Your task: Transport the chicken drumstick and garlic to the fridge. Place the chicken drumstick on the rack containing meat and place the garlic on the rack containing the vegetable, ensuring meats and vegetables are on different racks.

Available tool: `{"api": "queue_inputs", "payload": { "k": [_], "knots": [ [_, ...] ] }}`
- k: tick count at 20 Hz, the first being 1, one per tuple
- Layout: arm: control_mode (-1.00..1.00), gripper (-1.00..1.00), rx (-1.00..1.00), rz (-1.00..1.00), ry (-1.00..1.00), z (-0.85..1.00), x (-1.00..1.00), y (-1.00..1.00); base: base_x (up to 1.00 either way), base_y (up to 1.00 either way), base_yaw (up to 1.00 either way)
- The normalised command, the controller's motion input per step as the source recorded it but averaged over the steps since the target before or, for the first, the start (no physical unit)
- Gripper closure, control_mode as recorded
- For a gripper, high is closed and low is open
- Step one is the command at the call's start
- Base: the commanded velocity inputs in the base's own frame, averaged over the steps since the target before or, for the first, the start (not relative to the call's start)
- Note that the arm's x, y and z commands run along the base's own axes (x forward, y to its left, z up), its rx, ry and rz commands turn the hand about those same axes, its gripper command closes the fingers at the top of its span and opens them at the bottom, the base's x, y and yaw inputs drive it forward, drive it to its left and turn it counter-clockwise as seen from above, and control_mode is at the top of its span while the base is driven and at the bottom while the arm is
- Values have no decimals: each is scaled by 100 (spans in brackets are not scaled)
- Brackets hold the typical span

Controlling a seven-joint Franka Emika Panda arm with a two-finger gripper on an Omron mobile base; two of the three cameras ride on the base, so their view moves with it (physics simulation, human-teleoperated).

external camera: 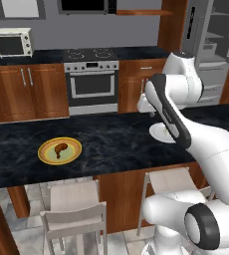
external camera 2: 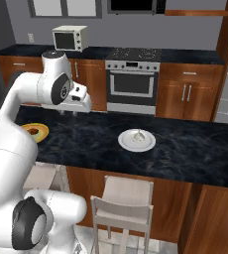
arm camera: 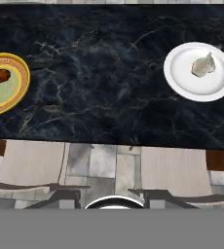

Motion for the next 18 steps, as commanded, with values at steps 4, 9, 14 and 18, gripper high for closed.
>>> {"api": "queue_inputs", "payload": {
  "k": [4, 9, 14, 18],
  "knots": [
    [-100, -100, 0, 0, 0, 0, -26, 0, 0, 0, 0],
    [-100, -100, -1, 0, 0, 0, -51, 2, 0, 0, 0],
    [-100, -100, 0, 0, -1, 0, -57, 0, 0, 0, 0],
    [-100, -100, -1, 0, -4, 0, -59, 0, 0, 0, 0]
  ]
}}
